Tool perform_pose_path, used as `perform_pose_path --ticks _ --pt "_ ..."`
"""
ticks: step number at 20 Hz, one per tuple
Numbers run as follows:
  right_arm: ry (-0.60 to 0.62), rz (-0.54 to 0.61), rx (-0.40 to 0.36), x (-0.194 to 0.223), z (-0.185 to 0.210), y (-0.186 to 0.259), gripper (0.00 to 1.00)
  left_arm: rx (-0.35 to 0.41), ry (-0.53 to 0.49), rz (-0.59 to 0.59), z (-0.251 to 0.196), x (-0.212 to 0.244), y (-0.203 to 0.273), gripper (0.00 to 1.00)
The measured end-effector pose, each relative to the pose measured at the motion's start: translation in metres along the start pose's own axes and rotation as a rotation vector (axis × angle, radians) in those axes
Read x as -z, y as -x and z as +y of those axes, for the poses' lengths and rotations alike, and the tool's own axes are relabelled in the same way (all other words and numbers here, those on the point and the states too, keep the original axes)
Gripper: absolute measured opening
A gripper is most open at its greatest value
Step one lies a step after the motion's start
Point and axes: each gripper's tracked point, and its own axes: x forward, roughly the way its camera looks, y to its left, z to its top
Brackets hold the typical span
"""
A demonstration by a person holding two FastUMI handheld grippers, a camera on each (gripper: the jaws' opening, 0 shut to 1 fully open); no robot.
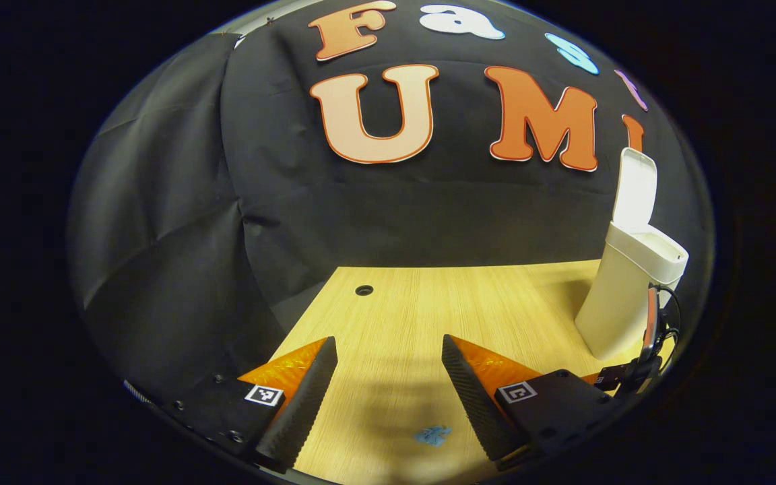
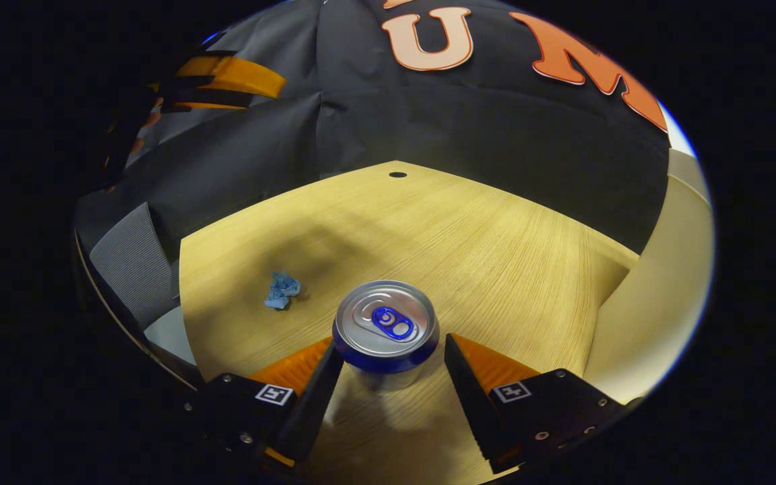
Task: Press the lid of the desktop garbage bin to open it, pick up the crumpled paper on the desktop and throw it into the bin, then pick up the pop can on the desktop and drop it into the bin, and finally close the garbage bin lid.
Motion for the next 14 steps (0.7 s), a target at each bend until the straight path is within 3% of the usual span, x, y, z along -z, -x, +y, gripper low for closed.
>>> perform_pose_path --ticks 1,2,8,10,14 --pt "0.000 0.002 0.002 0.001 0.003 0.000 0.89 0.007 -0.002 0.004 -0.002 0.002 0.000 1.00" --pt "-0.005 0.005 -0.007 0.001 0.004 0.000 0.80 0.014 -0.004 0.007 -0.003 0.004 -0.001 1.00" --pt "-0.020 -0.002 0.026 -0.008 -0.003 0.008 0.77 0.094 0.013 0.053 -0.018 0.016 -0.009 1.00" --pt "-0.031 -0.010 0.050 -0.015 -0.005 0.011 0.72 0.119 0.006 0.090 -0.020 0.028 -0.012 1.00" --pt "-0.051 -0.022 0.105 -0.025 -0.013 0.023 0.72 0.180 -0.002 0.204 -0.022 0.060 -0.012 1.00"
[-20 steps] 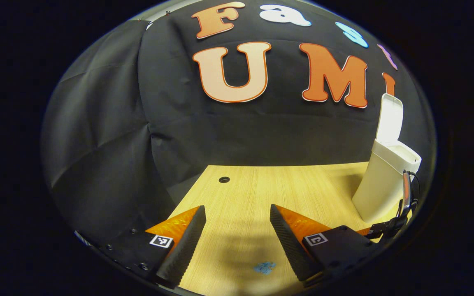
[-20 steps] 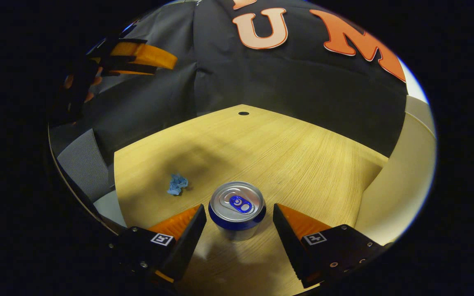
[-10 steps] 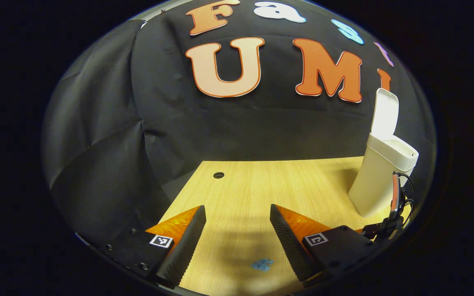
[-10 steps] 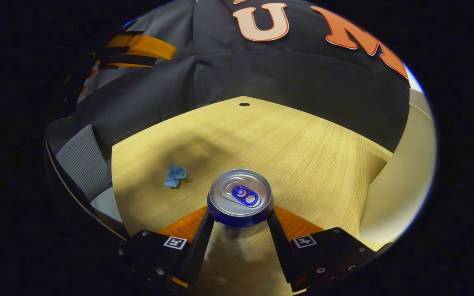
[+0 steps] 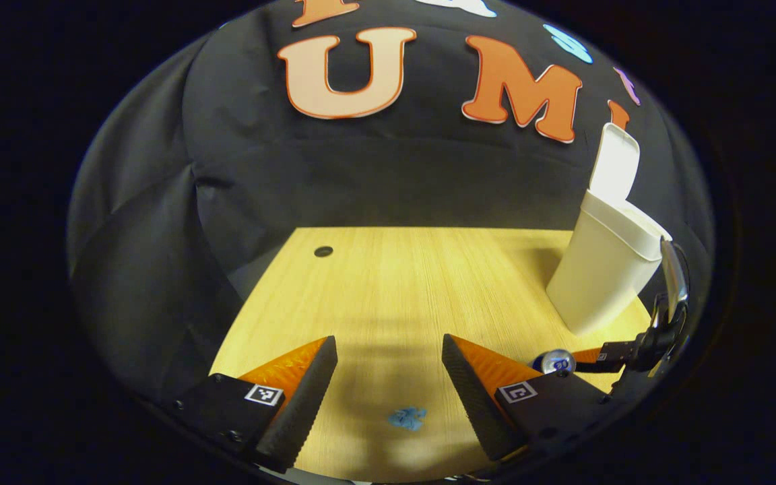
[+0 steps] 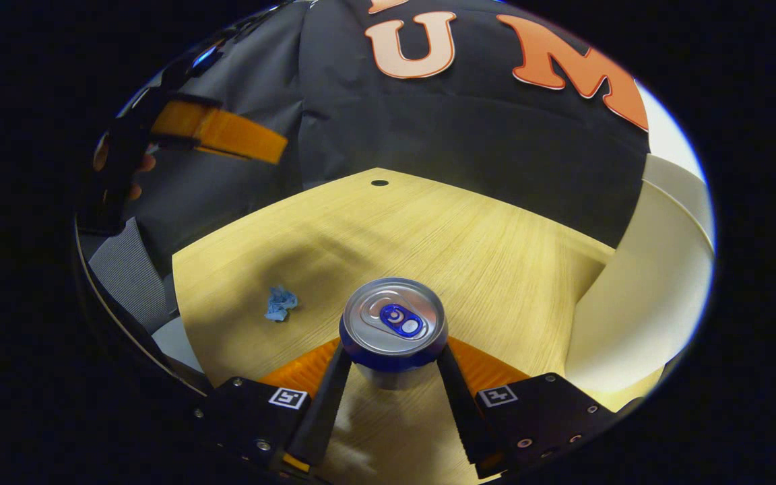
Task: Press the lid of the desktop garbage bin to open it, pick up the crumpled paper on the desktop and throw it into the bin, then pick up the pop can on the desktop and drop it into the bin, and finally close the garbage bin lid.
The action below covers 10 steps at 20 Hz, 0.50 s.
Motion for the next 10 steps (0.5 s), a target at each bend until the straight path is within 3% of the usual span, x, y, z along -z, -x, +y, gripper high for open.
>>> perform_pose_path --ticks 1,2,3,4,5,6,7,8,9,10 --pt "-0.005 -0.001 0.015 -0.001 -0.002 0.002 0.72 0.014 -0.004 0.028 0.000 0.008 -0.002 1.00" --pt "-0.011 -0.002 0.030 -0.003 -0.003 0.005 0.77 0.027 -0.006 0.059 -0.001 0.016 -0.004 0.97" --pt "-0.015 -0.004 0.046 -0.006 -0.006 0.007 0.72 0.044 -0.007 0.091 0.000 0.025 -0.008 0.98" --pt "-0.021 -0.005 0.061 -0.008 -0.008 0.011 0.77 0.066 -0.009 0.132 -0.001 0.035 -0.014 1.00" --pt "-0.027 -0.005 0.076 -0.010 -0.009 0.013 0.72 0.076 -0.016 0.171 -0.002 0.046 -0.020 1.00" --pt "-0.034 -0.007 0.090 -0.010 -0.010 0.014 0.77 0.087 -0.022 0.203 -0.001 0.055 -0.024 0.98" --pt "-0.037 -0.009 0.108 -0.012 -0.013 0.014 0.72 0.096 -0.029 0.243 0.002 0.069 -0.028 0.98" --pt "-0.043 -0.009 0.125 -0.012 -0.014 0.017 0.77 0.098 -0.033 0.279 0.007 0.079 -0.030 0.98" --pt "-0.051 -0.010 0.143 -0.013 -0.016 0.019 0.72 0.107 -0.037 0.313 0.010 0.089 -0.033 1.00" --pt "-0.063 -0.010 0.158 -0.012 -0.017 0.021 0.77 0.119 -0.037 0.340 0.012 0.096 -0.034 1.00"
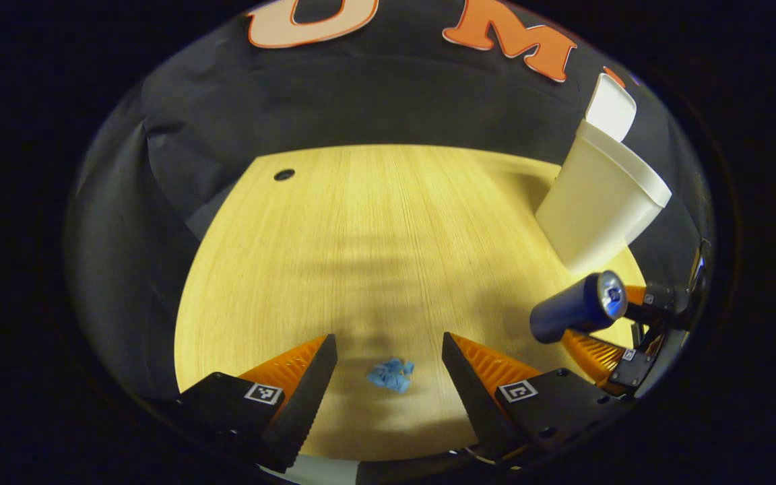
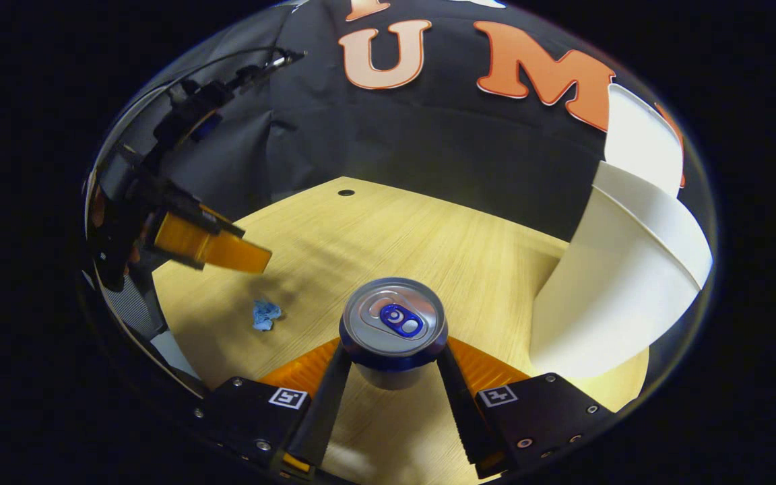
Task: Press the lid of the desktop garbage bin to open it, pick up the crumpled paper on the desktop and throw it into the bin, then pick up the pop can on the desktop and drop it into the bin, and finally close the garbage bin lid.
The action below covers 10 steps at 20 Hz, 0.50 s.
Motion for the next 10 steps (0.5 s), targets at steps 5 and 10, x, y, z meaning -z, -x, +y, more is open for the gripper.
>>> perform_pose_path --ticks 5,10 --pt "-0.046 -0.003 0.075 -0.004 -0.006 0.005 0.77 0.039 -0.004 0.132 -0.004 0.038 -0.031 0.99" --pt "-0.073 -0.001 0.150 -0.004 -0.012 0.012 0.72 0.059 -0.017 0.256 -0.008 0.064 -0.049 0.98"
